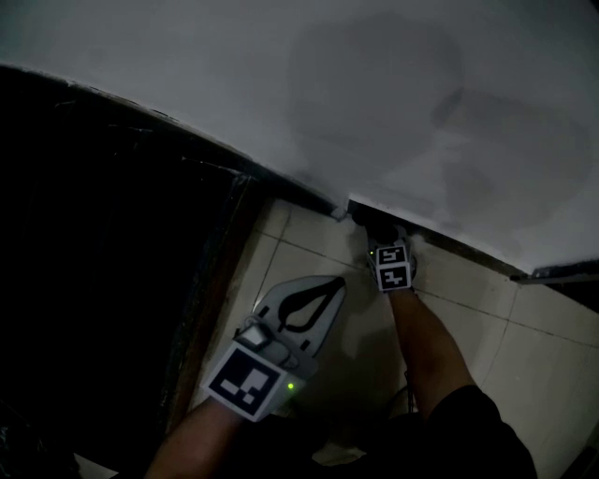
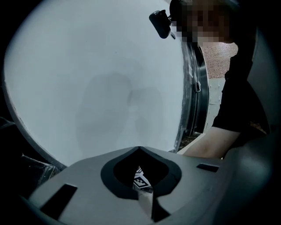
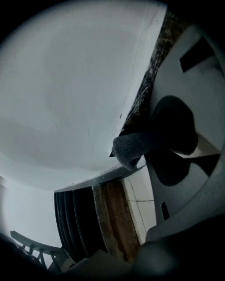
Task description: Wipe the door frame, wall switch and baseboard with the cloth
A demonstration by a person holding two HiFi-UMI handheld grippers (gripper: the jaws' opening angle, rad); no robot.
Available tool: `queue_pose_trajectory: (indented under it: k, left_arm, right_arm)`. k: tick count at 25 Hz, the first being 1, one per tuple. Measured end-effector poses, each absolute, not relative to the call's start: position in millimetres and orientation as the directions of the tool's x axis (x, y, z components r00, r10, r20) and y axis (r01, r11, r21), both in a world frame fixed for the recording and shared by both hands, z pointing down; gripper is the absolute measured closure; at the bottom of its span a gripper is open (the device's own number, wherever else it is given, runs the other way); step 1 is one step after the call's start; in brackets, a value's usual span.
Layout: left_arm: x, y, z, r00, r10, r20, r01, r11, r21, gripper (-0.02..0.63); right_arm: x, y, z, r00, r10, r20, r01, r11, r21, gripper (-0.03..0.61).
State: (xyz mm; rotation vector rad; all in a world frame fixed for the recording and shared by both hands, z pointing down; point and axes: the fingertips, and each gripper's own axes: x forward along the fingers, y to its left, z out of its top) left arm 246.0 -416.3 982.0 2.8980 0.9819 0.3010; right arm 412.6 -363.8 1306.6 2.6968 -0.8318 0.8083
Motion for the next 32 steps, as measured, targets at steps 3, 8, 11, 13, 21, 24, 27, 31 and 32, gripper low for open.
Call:
queue_pose_trajectory:
  k: [3, 8, 11, 13, 21, 24, 27, 31, 32]
  left_arm:
    - [252.5, -403.9, 985.8, 0.768, 0.619, 0.166, 0.608, -0.785, 0.116, 0.623]
    - [259.7, -376.0, 994.5, 0.741, 0.649, 0.17, 0.643, -0.76, 0.097, 0.623]
    - [265.3, -362.3, 992.3, 0.737, 0.659, 0.152, 0.651, -0.752, 0.105, 0.623]
    - [265.9, -350.9, 986.6, 0.734, 0.667, 0.129, 0.656, -0.745, 0.117, 0.623]
    - [246.9, -310.7, 969.7, 0.688, 0.72, 0.094, 0.709, -0.694, 0.127, 0.623]
    - [240.2, -299.9, 965.6, 0.667, 0.739, 0.097, 0.727, -0.674, 0.133, 0.623]
    - [236.9, -296.9, 959.1, 0.662, 0.743, 0.094, 0.717, -0.665, 0.208, 0.622]
    - [243.1, -288.7, 957.6, 0.674, 0.732, 0.097, 0.705, -0.677, 0.212, 0.623]
    - [245.8, -284.9, 958.0, 0.676, 0.73, 0.101, 0.702, -0.68, 0.214, 0.623]
  right_arm:
    - [409.1, -343.6, 1306.8, 0.693, -0.446, 0.567, -0.564, -0.825, 0.04, 0.492]
    - [404.5, -314.7, 1305.4, 0.691, -0.431, 0.579, -0.571, -0.818, 0.073, 0.491]
    - [404.5, -299.2, 1301.3, 0.695, -0.42, 0.584, -0.563, -0.823, 0.077, 0.491]
    - [403.4, -284.7, 1298.3, 0.697, -0.404, 0.592, -0.544, -0.836, 0.07, 0.491]
    - [398.8, -250.4, 1290.2, 0.716, -0.356, 0.601, -0.516, -0.85, 0.111, 0.491]
    - [391.9, -238.3, 1298.5, 0.711, -0.355, 0.607, -0.492, -0.868, 0.069, 0.491]
    - [393.4, -220.0, 1298.7, 0.724, -0.347, 0.597, -0.488, -0.868, 0.088, 0.491]
    - [389.0, -190.0, 1305.7, 0.713, -0.332, 0.617, -0.474, -0.877, 0.076, 0.491]
    - [386.6, -183.4, 1307.5, 0.711, -0.333, 0.62, -0.476, -0.876, 0.075, 0.489]
